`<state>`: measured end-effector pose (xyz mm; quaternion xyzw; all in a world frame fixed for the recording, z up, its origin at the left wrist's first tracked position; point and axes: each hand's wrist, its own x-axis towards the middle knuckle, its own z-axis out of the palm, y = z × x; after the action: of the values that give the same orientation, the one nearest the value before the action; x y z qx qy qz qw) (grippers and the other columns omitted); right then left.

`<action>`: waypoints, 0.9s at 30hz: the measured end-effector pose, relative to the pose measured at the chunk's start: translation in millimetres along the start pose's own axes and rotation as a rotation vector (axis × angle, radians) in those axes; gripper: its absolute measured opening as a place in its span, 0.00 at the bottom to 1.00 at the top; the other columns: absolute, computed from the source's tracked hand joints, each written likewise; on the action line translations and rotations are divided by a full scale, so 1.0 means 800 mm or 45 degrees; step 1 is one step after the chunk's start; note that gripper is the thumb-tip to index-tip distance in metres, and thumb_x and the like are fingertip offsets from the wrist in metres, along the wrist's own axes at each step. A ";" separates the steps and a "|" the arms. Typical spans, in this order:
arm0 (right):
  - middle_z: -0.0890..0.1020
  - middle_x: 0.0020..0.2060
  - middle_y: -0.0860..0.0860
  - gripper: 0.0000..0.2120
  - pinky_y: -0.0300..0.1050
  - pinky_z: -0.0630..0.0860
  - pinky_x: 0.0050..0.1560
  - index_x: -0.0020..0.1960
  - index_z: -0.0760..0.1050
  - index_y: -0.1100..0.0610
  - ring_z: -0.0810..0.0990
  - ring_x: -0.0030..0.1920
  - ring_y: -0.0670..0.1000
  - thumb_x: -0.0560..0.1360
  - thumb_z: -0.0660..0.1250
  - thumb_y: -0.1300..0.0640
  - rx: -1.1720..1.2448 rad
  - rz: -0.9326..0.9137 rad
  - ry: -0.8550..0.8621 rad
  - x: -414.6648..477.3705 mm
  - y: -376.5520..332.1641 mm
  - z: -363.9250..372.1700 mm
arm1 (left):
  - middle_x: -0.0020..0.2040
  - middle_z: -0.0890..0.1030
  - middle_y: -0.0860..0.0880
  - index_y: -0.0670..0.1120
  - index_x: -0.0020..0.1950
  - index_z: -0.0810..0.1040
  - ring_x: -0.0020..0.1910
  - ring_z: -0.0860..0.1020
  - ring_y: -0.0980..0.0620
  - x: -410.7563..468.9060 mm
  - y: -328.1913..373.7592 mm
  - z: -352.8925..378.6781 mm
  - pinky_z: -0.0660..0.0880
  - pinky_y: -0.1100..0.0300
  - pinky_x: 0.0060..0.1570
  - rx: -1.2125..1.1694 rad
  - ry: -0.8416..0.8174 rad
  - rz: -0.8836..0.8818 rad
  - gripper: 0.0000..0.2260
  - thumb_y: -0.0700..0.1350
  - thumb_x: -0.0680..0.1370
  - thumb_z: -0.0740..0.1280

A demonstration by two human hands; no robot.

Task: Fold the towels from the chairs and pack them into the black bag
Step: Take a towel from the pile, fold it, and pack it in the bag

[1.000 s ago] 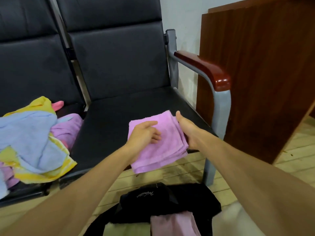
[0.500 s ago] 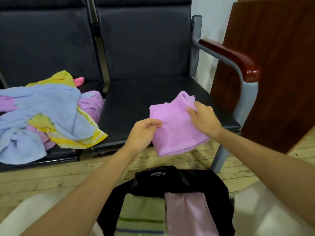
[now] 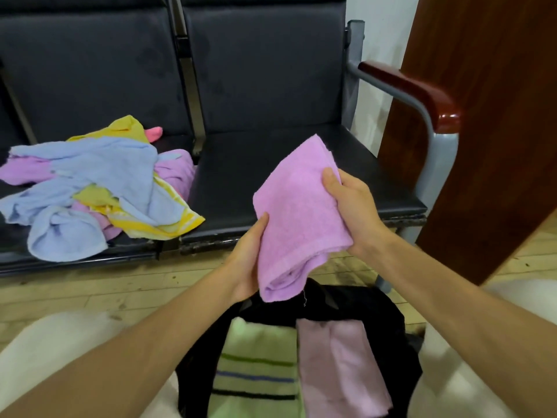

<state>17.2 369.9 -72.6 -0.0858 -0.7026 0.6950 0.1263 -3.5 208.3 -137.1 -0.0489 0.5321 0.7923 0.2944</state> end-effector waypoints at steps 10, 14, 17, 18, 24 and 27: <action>0.79 0.39 0.48 0.10 0.41 0.74 0.38 0.45 0.75 0.54 0.76 0.39 0.47 0.82 0.59 0.55 -0.293 0.162 0.072 -0.065 0.095 -0.034 | 0.53 0.83 0.47 0.47 0.57 0.77 0.51 0.81 0.47 -0.028 -0.050 -0.028 0.76 0.50 0.54 0.620 0.363 0.220 0.10 0.44 0.76 0.68; 0.82 0.44 0.54 0.09 0.48 0.73 0.47 0.52 0.77 0.58 0.78 0.46 0.53 0.81 0.60 0.57 -0.395 0.283 0.106 -0.094 0.170 -0.028 | 0.52 0.81 0.48 0.47 0.54 0.76 0.50 0.79 0.47 -0.032 -0.094 -0.044 0.75 0.53 0.51 0.870 0.442 0.215 0.08 0.44 0.76 0.67; 0.81 0.46 0.56 0.09 0.48 0.72 0.48 0.53 0.77 0.62 0.78 0.48 0.55 0.81 0.60 0.58 -0.440 0.339 0.157 -0.116 0.212 -0.014 | 0.50 0.82 0.45 0.47 0.51 0.76 0.50 0.80 0.42 -0.032 -0.125 -0.071 0.76 0.49 0.52 0.916 0.524 0.152 0.05 0.45 0.77 0.66; 0.80 0.46 0.56 0.09 0.47 0.71 0.48 0.52 0.76 0.61 0.77 0.48 0.55 0.81 0.59 0.58 -0.427 0.353 0.154 -0.122 0.222 -0.007 | 0.50 0.82 0.44 0.47 0.52 0.76 0.50 0.80 0.42 -0.034 -0.135 -0.081 0.76 0.47 0.52 0.925 0.551 0.117 0.06 0.46 0.77 0.66; 0.79 0.47 0.59 0.13 0.45 0.70 0.47 0.57 0.74 0.64 0.77 0.50 0.57 0.82 0.58 0.56 -0.443 0.441 0.151 -0.153 0.284 0.042 | 0.52 0.78 0.49 0.48 0.58 0.76 0.50 0.76 0.47 -0.042 -0.174 -0.135 0.72 0.56 0.50 0.993 0.633 -0.011 0.10 0.48 0.78 0.65; 0.80 0.45 0.59 0.14 0.45 0.69 0.45 0.59 0.75 0.66 0.76 0.47 0.58 0.82 0.59 0.55 -0.426 0.514 0.207 -0.167 0.318 0.060 | 0.53 0.79 0.46 0.48 0.55 0.75 0.49 0.76 0.45 -0.038 -0.195 -0.156 0.73 0.54 0.50 1.063 0.627 -0.068 0.15 0.55 0.75 0.63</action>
<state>116.8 289.5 -334.4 -0.2993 -0.7639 0.5711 0.0252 73.2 127.4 -305.6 -0.1262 0.8569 0.4683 0.1745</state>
